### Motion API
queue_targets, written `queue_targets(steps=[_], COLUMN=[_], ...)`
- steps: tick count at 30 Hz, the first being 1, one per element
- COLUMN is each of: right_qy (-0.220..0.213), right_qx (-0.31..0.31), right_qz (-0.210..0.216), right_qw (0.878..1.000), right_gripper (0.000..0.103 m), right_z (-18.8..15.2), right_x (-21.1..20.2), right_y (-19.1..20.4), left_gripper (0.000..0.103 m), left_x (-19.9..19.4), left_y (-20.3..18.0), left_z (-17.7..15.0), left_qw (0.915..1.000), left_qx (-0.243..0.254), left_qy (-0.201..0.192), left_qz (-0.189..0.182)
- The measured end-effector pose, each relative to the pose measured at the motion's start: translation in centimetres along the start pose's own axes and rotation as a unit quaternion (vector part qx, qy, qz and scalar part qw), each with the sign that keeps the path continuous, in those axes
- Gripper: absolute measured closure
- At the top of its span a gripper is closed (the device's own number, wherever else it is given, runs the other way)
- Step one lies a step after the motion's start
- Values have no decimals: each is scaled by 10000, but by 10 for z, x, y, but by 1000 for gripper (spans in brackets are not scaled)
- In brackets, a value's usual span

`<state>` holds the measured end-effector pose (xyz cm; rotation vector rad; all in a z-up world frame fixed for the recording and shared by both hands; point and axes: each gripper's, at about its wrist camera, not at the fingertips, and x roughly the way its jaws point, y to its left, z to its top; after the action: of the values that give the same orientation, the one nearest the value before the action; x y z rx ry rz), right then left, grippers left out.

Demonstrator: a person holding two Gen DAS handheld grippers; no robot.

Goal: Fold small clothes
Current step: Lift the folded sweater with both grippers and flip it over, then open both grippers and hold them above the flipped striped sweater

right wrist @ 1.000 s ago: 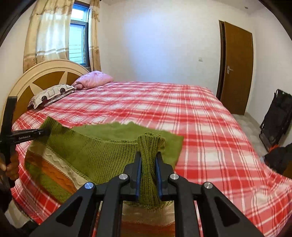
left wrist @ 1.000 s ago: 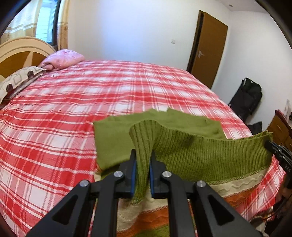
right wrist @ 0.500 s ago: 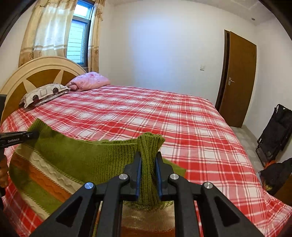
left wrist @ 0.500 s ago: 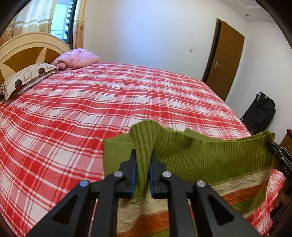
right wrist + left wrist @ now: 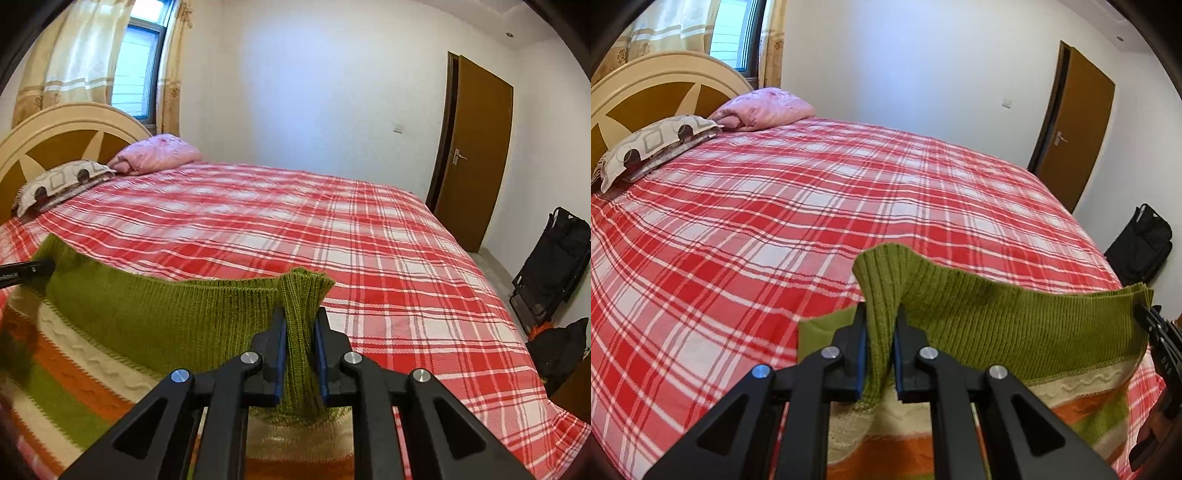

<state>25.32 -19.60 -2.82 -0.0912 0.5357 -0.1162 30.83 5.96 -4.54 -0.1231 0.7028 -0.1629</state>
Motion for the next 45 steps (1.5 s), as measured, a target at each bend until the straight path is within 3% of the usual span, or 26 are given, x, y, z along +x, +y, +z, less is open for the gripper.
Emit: queue_targets(steps=[7, 12, 14, 15, 17, 21, 23, 25, 27, 29, 32, 38, 41, 45], right_qy=[389, 728, 874, 1028, 1291, 1434, 1445, 1096, 331, 2, 200, 415, 602, 1024], right_qx=[-69, -117, -105, -113, -121, 43, 212, 490, 897, 1157, 1125, 718, 590, 643], right_qz=[-169, -155, -138, -136, -169, -190, -46, -16, -327, -387, -269, 520, 633, 582], right_qw=[9991, 9972, 9960, 9945, 9914, 9895, 9893, 9928, 9949, 9925, 9931, 9952, 9944, 9910], right_gripper=[89, 89, 84, 82, 65, 57, 57, 57, 57, 57, 57, 57, 57, 57], right_z=[-14, -25, -27, -28, -30, -32, -30, -25, -15, -16, -31, -88, -111, -138], right_x=[58, 83, 89, 95, 105, 110, 108, 90, 45, 10, -31, -98, -100, -82], right_y=[-4, -1, -1, -2, -2, -9, -15, -26, -42, -51, -49, -4, 14, 20], left_gripper=[91, 82, 63, 59, 58, 50, 49, 49, 49, 49, 49, 43, 43, 43], left_x=[45, 64, 74, 75, 69, 37, 21, 8, -8, -23, -37, -48, -49, -47], left_y=[-3, 6, 18, 29, 39, 58, 67, 68, 65, 57, 40, -2, -16, -29], left_z=[-8, -19, -22, -20, -17, -6, -5, -7, -11, -17, -32, -74, -94, -116], left_qw=[9990, 9966, 9940, 9926, 9914, 9874, 9864, 9874, 9895, 9921, 9955, 9972, 9966, 9927], left_qx=[30, 11, -281, -567, -850, -866, -903, -783, -603, -469, -263, 239, 322, 624], left_qy=[374, 570, 779, 850, 807, 530, 448, 498, 489, 442, 425, 484, 633, 776], left_qz=[259, 601, 714, 650, 586, 1214, 1297, 1282, 1221, 1076, 805, 522, 408, 679])
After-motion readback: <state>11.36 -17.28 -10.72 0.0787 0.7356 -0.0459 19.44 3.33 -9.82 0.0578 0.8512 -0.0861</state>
